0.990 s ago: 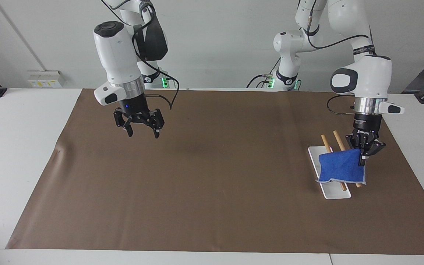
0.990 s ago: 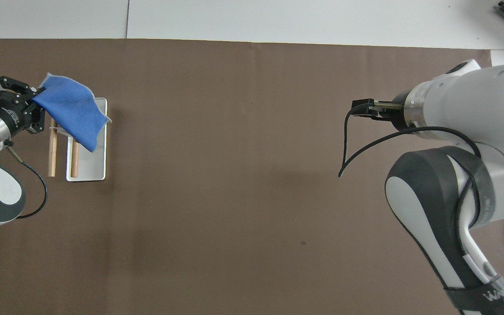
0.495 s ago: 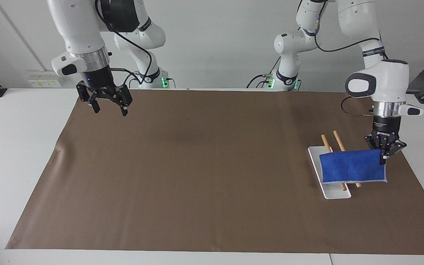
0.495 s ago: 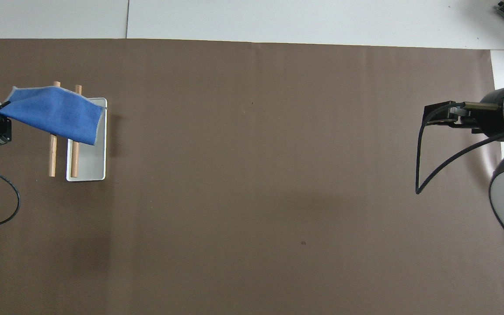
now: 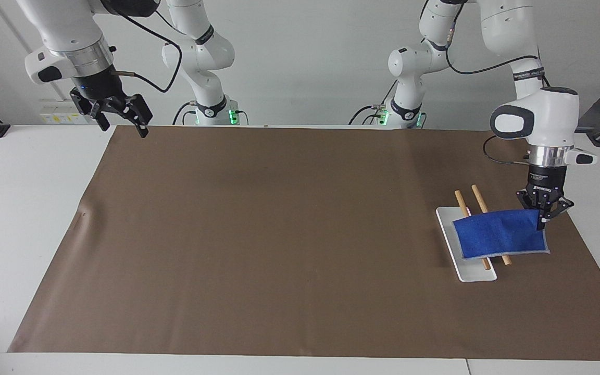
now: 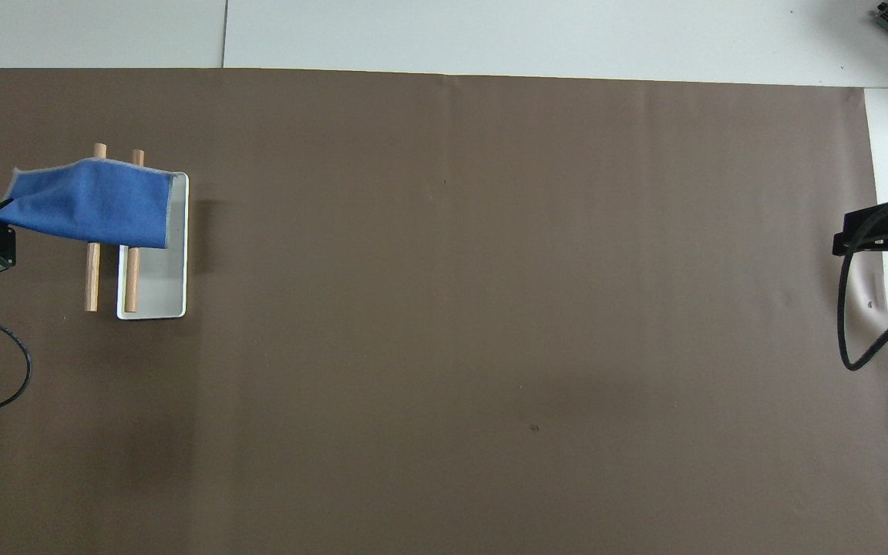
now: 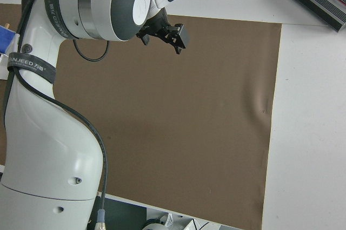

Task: Right arm passes towel to left arm to hang

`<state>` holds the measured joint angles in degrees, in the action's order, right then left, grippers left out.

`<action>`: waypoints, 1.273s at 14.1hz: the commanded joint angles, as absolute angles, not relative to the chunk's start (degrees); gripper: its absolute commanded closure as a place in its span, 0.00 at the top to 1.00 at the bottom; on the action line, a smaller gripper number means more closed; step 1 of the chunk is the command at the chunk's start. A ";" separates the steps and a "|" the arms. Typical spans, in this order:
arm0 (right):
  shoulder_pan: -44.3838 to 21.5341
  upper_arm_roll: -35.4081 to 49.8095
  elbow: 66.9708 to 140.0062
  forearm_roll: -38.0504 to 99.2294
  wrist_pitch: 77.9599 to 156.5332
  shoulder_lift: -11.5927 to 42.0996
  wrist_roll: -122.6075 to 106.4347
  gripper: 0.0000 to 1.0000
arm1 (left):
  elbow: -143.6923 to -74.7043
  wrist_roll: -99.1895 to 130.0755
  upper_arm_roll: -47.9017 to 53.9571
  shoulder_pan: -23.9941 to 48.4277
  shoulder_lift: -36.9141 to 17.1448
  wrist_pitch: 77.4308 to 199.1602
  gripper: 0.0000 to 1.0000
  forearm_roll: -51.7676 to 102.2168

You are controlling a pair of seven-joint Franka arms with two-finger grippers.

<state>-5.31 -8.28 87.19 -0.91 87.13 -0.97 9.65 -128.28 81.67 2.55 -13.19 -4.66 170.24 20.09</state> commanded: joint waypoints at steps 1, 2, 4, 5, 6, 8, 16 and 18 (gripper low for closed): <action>-3.87 -7.38 88.59 0.44 85.87 -1.84 8.70 1.00 | -128.76 80.86 3.08 -14.33 -4.04 170.68 0.93 21.18; -3.95 -7.38 89.46 0.35 85.87 -2.37 8.70 1.00 | -128.50 80.77 3.08 -14.41 -4.04 170.68 0.97 21.18; -4.13 -7.47 90.35 0.44 85.69 -3.16 8.70 1.00 | -128.15 80.77 2.90 -14.41 -4.13 170.60 1.00 21.18; -4.13 -7.47 91.31 0.35 85.52 -3.60 8.70 1.00 | -127.88 80.77 2.90 -14.41 -4.13 170.07 1.00 21.18; -4.22 -7.47 91.49 0.44 85.52 -3.69 8.70 1.00 | -127.62 80.68 2.90 -14.41 -3.96 169.37 1.00 21.18; -4.13 -7.47 92.72 0.44 85.95 -4.22 8.70 1.00 | -126.65 80.68 2.90 -14.33 -3.34 166.74 1.00 20.92; -4.48 -7.47 94.31 0.61 87.63 -5.01 8.71 1.00 | -126.30 75.86 2.90 -9.41 3.68 158.57 1.00 20.13; -4.31 -7.47 94.22 0.62 87.10 -5.01 8.61 1.00 | -126.30 74.27 3.16 -7.13 5.53 154.97 1.00 17.86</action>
<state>-5.12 -7.92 92.27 -0.66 86.21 -3.39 9.65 -125.90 76.18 3.68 -9.36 2.79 158.96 19.40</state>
